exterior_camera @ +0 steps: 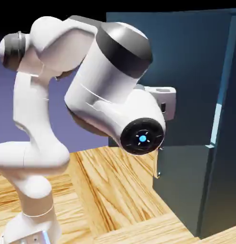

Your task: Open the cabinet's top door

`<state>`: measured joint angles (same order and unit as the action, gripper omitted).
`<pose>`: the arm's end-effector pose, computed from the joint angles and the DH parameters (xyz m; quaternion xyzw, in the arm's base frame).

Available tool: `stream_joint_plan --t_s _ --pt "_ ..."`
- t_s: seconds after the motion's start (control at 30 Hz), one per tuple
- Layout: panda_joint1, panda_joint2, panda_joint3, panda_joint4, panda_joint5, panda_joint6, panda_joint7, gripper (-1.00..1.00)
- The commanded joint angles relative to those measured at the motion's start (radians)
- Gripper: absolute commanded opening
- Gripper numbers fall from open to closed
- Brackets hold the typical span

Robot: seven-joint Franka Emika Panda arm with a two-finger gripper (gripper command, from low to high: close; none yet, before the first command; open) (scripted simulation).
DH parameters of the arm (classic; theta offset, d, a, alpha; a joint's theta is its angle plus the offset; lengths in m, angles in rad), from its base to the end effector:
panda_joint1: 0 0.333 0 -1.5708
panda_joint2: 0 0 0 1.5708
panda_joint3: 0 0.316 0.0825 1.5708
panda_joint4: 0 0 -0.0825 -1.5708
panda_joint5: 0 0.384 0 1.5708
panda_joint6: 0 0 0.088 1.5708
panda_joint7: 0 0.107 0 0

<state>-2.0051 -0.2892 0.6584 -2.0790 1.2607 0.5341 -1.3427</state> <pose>0.2361 -0.3019 0.5827 -0.6873 -0.1661 -0.3686 0.6035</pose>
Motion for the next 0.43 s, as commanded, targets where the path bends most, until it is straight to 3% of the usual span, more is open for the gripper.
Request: stream_joint_plan --t_s 0.0,0.37,0.4 --pt "0.002 0.036 0.012 0.030 -0.021 0.002 -0.002 -1.00" --pt "0.080 0.413 0.106 0.348 -0.209 0.012 0.063 -1.00" --pt "0.080 0.413 0.106 0.348 -0.209 0.012 0.063 1.00"
